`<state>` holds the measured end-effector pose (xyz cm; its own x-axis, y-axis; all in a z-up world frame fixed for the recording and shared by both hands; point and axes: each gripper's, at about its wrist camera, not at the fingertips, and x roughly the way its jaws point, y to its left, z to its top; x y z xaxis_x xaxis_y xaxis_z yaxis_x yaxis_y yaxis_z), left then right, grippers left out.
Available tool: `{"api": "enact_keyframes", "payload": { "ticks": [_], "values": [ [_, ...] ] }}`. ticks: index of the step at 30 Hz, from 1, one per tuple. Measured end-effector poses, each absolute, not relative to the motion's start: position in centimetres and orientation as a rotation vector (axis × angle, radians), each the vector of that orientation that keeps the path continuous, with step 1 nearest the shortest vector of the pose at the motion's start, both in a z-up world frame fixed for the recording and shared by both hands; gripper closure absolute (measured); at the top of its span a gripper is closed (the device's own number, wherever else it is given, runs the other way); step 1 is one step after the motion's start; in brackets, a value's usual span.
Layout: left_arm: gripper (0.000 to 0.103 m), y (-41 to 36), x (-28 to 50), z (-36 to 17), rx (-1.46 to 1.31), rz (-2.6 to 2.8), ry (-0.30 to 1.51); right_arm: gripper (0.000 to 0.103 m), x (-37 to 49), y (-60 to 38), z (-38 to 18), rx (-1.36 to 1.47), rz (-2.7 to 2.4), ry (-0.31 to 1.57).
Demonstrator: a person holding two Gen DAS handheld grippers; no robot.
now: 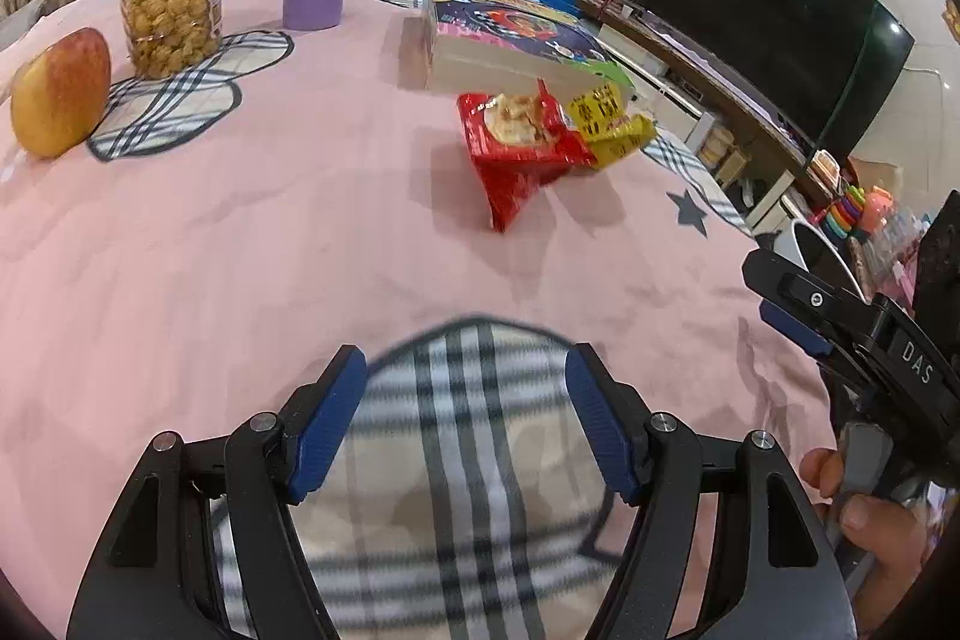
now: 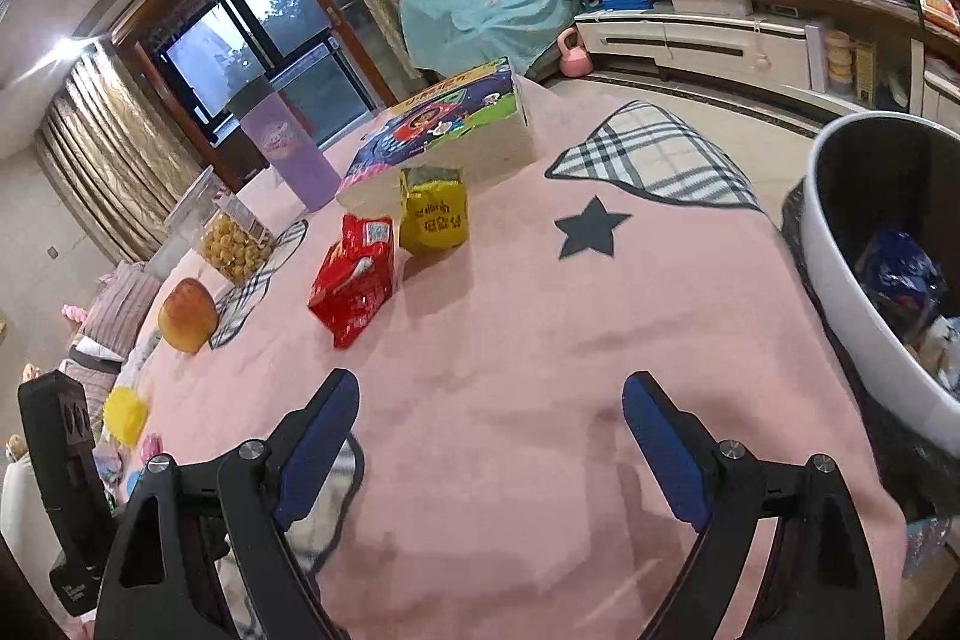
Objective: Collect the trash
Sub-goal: 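Move both open tools from the bin back over the table, then grasp the red chip bag with the left tool while the right tool grasps the yellow snack bag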
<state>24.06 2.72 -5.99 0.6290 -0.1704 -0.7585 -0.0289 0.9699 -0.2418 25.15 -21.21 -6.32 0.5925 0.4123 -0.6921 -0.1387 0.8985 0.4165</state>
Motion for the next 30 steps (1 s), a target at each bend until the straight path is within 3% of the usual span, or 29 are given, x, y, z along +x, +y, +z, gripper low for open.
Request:
{"api": "enact_keyframes", "payload": {
  "ticks": [13,19,21,24,25,26,27,30],
  "values": [
    [0.033,2.6,30.8,-6.1,-0.227,-0.124,0.906,0.014,31.1,-18.9,-6.8,0.378,0.380,0.894],
    [0.033,2.6,32.7,-6.4,-0.218,-0.136,0.902,0.028,33.8,-18.3,-7.6,0.392,0.393,0.912],
    [0.034,2.6,33.1,-6.5,-0.214,-0.143,0.894,0.038,34.7,-18.1,-8.2,0.403,0.394,0.928],
    [0.053,2.4,33.7,-6.5,-0.216,-0.175,0.893,0.055,35.8,-18.1,-9.0,0.433,0.411,0.947],
    [0.066,2.3,33.8,-6.5,-0.215,-0.183,0.895,0.061,35.9,-18.0,-9.1,0.433,0.416,0.949],
    [0.081,2.1,33.9,-6.6,-0.214,-0.194,0.897,0.076,36.0,-17.9,-9.2,0.425,0.415,0.952],
    [0.087,2.0,34.0,-6.8,-0.218,-0.210,0.904,0.089,36.1,-17.8,-9.3,0.421,0.418,0.959],
    [0.092,1.9,33.8,-6.6,-0.218,-0.223,0.891,0.091,35.7,-18.1,-9.4,0.423,0.428,0.959]
  ]
}}
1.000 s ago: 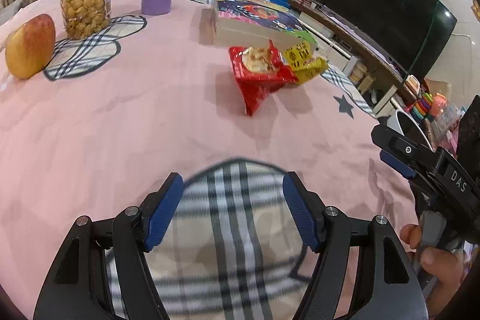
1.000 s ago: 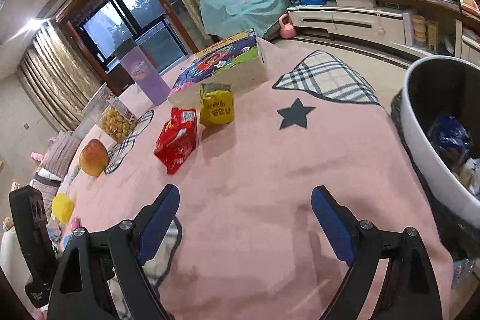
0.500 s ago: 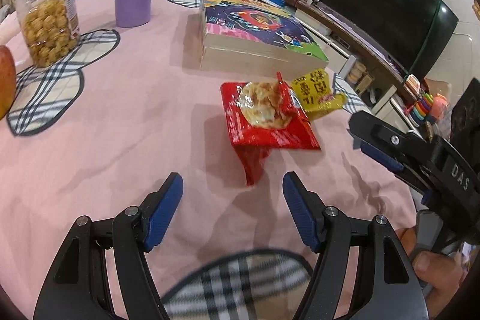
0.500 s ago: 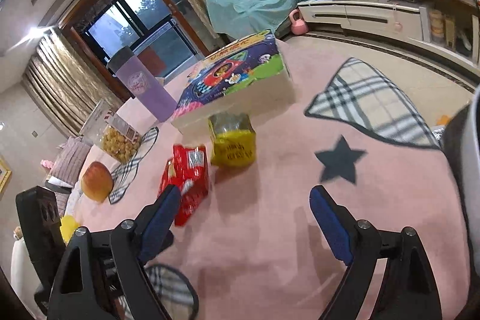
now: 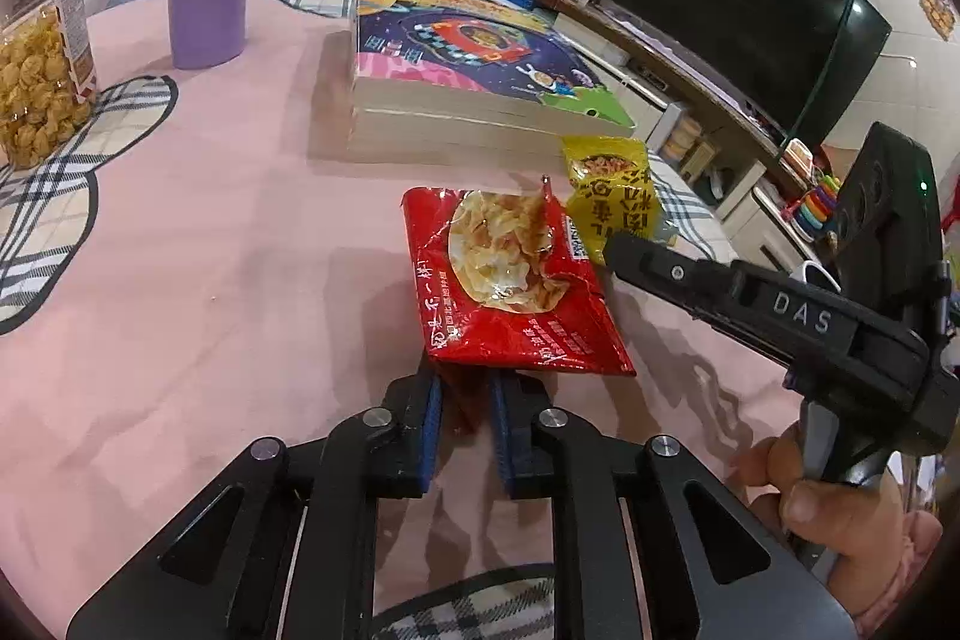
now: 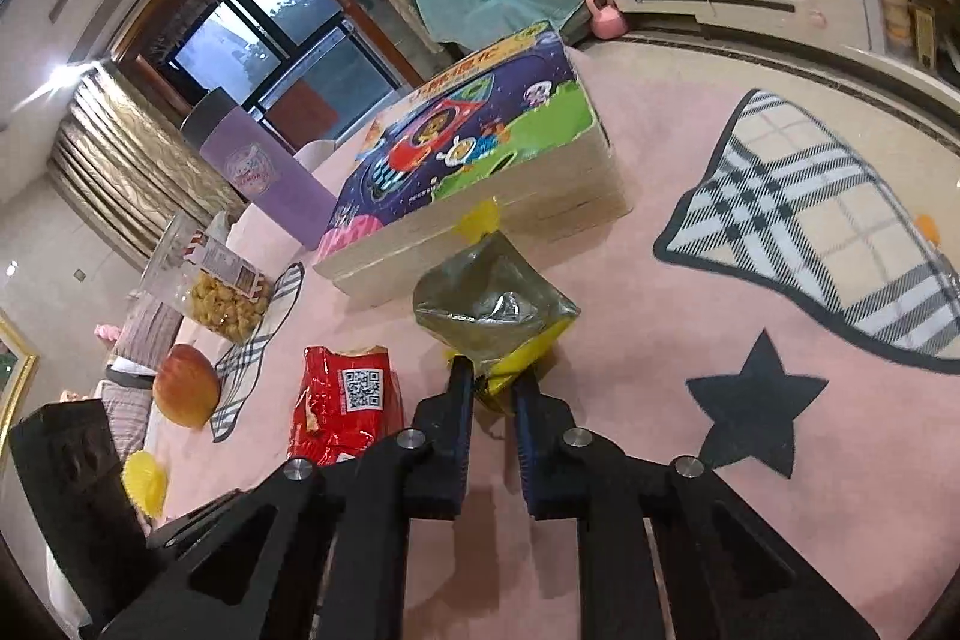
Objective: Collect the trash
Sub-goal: 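Grasp the red chip bag with the left tool while the right tool grasps the yellow snack bag, then carry the red bag and yellow bag over the bin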
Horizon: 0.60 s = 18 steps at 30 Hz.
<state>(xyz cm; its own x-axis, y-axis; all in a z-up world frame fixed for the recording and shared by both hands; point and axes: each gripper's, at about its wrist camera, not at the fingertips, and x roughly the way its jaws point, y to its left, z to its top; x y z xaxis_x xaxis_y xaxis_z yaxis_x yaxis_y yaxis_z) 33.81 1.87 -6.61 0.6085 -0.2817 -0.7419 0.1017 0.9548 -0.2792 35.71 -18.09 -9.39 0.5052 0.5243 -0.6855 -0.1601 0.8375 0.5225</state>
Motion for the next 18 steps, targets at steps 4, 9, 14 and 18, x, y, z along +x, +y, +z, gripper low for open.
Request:
{"api": "enact_keyframes", "payload": {
  "ticks": [4,9,14,18],
  "values": [
    [0.100,2.0,33.0,-6.0,-0.218,-0.221,0.871,0.093,34.5,-18.3,-8.7,0.409,0.437,0.942],
    [0.101,2.1,31.4,-5.5,-0.234,-0.218,0.855,0.094,32.6,-19.1,-7.7,0.405,0.439,0.919],
    [0.101,1.6,29.7,-5.0,-0.256,-0.229,0.844,0.094,30.2,-19.9,-6.7,0.396,0.442,0.899],
    [0.101,0.4,27.9,-4.6,-0.255,-0.254,0.838,0.094,27.9,-20.9,-6.2,0.388,0.430,0.888]
  ]
}}
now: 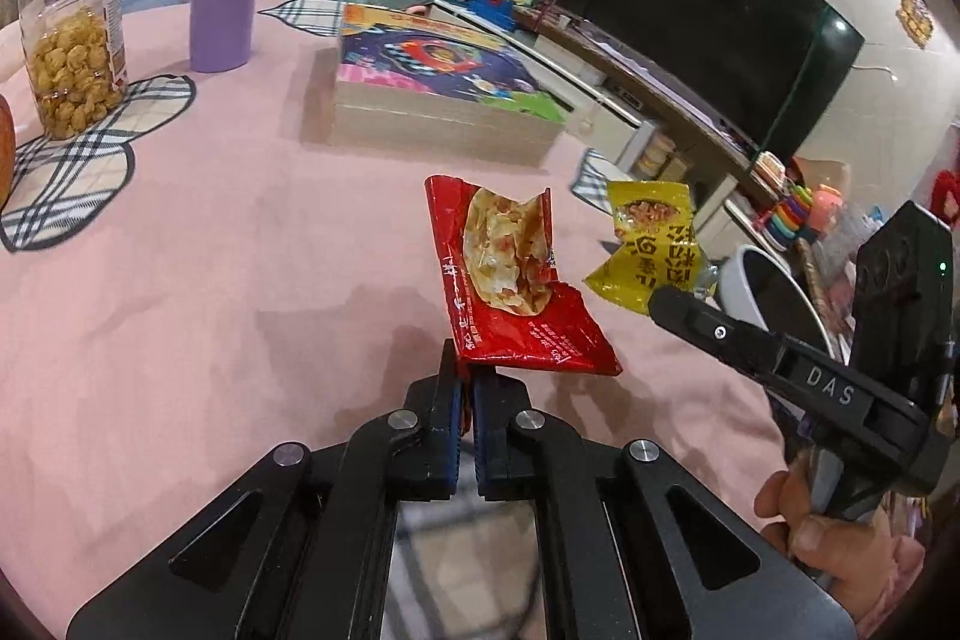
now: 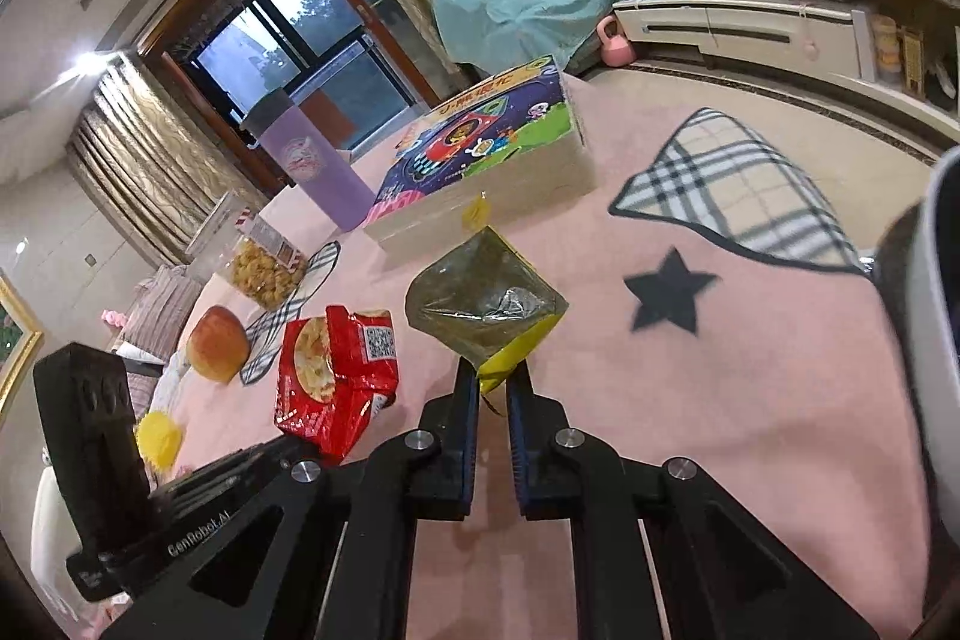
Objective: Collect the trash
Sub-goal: 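Carry the red bag and yellow bag over the bin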
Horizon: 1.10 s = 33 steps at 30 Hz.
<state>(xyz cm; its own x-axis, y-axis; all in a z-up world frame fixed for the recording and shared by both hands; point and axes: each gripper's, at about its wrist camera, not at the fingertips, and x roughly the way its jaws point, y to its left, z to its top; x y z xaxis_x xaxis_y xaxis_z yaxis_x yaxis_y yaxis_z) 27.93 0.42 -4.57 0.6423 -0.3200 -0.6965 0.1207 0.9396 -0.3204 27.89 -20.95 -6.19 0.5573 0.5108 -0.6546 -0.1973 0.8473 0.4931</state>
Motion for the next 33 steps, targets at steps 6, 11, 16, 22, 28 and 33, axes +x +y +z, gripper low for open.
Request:
{"api": "enact_keyframes", "payload": {
  "ticks": [6,11,16,22,28,33],
  "values": [
    [0.101,-1.7,25.8,-4.1,-0.241,-0.294,0.835,0.094,24.9,-23.2,-5.4,0.391,0.399,0.870],
    [0.101,-3.5,24.4,-3.6,-0.225,-0.327,0.835,0.094,22.5,-25.2,-4.9,0.398,0.371,0.856],
    [0.101,-5.7,23.2,-3.1,-0.194,-0.364,0.830,0.094,20.5,-26.7,-4.2,0.405,0.347,0.833],
    [0.101,-8.4,22.5,-2.3,-0.162,-0.407,0.823,0.094,18.7,-28.7,-3.4,0.407,0.315,0.809],
    [0.101,-11.1,21.7,-1.9,-0.131,-0.446,0.822,0.094,17.3,-31.0,-2.8,0.416,0.278,0.790],
    [0.101,-13.2,21.5,-1.8,-0.107,-0.469,0.824,0.094,16.4,-33.0,-2.7,0.431,0.250,0.776]
  ]
}}
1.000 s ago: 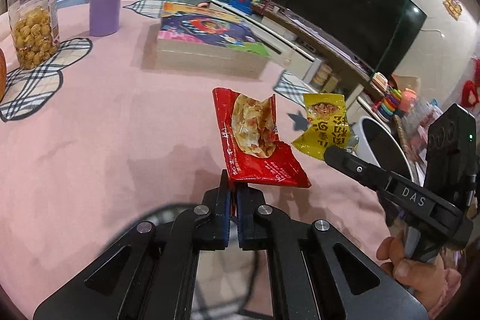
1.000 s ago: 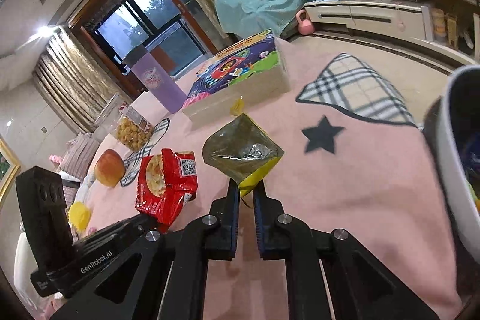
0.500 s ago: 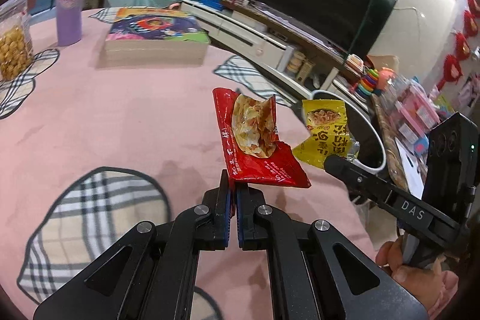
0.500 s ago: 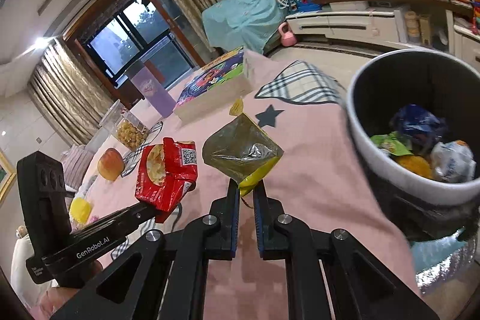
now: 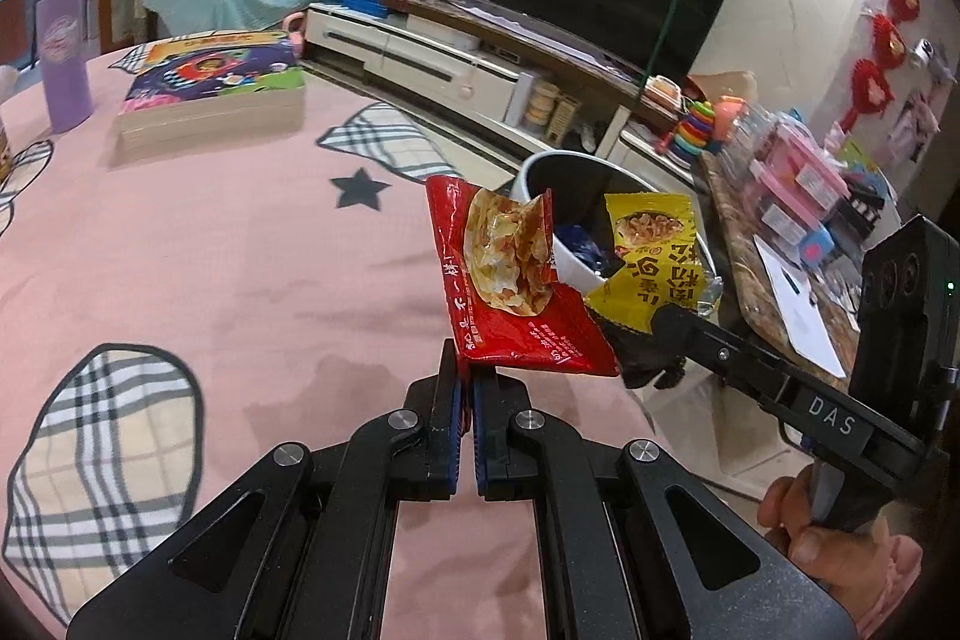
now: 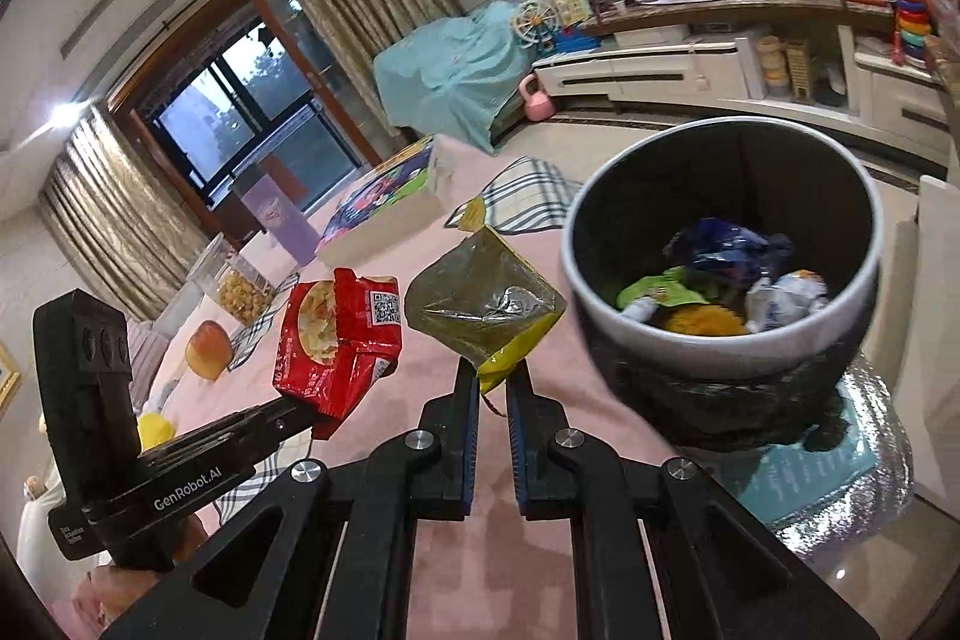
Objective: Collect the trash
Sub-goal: 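Carry the red bag and yellow bag over the bin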
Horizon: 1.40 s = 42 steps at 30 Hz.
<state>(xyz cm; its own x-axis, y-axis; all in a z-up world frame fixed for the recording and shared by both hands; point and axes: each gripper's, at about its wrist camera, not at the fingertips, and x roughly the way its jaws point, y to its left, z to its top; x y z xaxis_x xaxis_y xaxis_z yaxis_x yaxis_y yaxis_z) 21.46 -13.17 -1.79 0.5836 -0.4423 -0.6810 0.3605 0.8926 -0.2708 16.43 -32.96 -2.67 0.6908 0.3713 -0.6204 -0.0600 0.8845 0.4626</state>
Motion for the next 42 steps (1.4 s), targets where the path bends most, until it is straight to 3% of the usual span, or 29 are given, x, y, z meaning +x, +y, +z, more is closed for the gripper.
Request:
{"api": "enact_keyframes", "payload": {
  "ticks": [42],
  "values": [
    [0.101,-22.6,23.3,-0.3,0.012,-0.541,0.814,0.094,15.4,-40.4,-2.2,0.481,0.119,0.738]
  ]
}}
